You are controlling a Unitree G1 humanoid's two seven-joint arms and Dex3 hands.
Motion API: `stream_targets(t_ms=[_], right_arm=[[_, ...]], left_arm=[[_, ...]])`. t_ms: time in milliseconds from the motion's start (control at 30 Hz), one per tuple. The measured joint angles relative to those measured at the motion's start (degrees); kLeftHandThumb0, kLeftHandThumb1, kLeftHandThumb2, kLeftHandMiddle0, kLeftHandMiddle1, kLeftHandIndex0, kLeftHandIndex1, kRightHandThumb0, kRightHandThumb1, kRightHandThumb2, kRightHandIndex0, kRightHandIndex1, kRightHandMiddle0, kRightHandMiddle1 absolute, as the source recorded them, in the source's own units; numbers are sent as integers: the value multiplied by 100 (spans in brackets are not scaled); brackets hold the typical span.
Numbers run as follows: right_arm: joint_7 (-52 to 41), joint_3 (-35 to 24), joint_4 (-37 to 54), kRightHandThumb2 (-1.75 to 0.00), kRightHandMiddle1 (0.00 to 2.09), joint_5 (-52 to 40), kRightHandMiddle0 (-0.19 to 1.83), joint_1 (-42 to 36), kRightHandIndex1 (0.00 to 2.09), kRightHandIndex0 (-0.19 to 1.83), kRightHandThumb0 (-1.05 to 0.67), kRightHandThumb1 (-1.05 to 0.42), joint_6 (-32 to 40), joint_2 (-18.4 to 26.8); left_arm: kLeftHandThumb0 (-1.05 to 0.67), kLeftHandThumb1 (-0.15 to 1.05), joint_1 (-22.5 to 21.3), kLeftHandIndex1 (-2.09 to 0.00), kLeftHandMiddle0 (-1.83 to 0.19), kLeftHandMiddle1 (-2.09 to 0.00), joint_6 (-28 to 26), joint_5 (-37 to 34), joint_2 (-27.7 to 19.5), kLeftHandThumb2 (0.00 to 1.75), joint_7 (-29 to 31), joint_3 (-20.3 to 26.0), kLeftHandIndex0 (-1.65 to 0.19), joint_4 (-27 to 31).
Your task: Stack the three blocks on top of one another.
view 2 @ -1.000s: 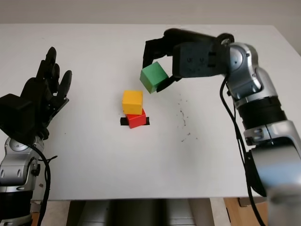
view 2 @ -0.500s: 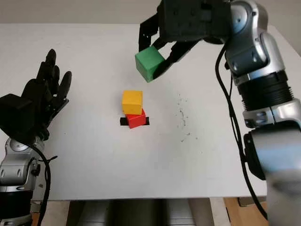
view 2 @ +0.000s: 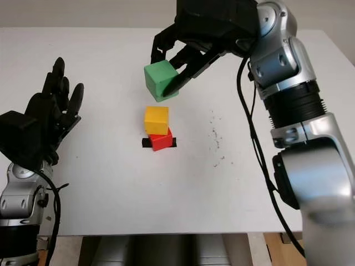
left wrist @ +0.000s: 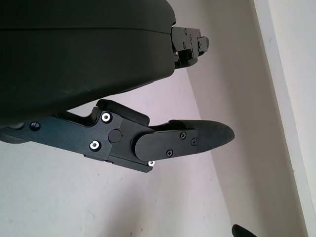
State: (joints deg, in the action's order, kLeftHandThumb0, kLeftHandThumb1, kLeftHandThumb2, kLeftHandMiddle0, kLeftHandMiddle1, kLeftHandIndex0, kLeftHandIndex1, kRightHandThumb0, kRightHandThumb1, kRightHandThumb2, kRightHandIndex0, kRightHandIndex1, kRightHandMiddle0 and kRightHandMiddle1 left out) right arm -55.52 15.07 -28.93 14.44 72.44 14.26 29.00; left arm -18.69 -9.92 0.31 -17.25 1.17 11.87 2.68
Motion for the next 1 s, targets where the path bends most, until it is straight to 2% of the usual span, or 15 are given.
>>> stream_targets(t_ms=[333, 533, 1000], right_arm=[[389, -13, 325, -5, 174, -173, 24, -487, 0, 37, -50, -97, 261, -71], [698, -13, 579, -5, 177, -177, 26, -681, 0, 34, -46, -97, 595, -135], [918, -8, 725, -5, 175, -168, 27, -959, 1, 26, -45, -96, 499, -175]], left_arm=[[-65, 105, 47, -5, 11, -5, 18, 17, 35, 48, -30, 1, 8, 22], [-63, 105, 52, -5, 12, -5, 12, 16, 46, 48, -33, 1, 10, 44], [-63, 105, 75, -5, 11, -5, -11, 41, 47, 49, -77, 0, 10, 104]])
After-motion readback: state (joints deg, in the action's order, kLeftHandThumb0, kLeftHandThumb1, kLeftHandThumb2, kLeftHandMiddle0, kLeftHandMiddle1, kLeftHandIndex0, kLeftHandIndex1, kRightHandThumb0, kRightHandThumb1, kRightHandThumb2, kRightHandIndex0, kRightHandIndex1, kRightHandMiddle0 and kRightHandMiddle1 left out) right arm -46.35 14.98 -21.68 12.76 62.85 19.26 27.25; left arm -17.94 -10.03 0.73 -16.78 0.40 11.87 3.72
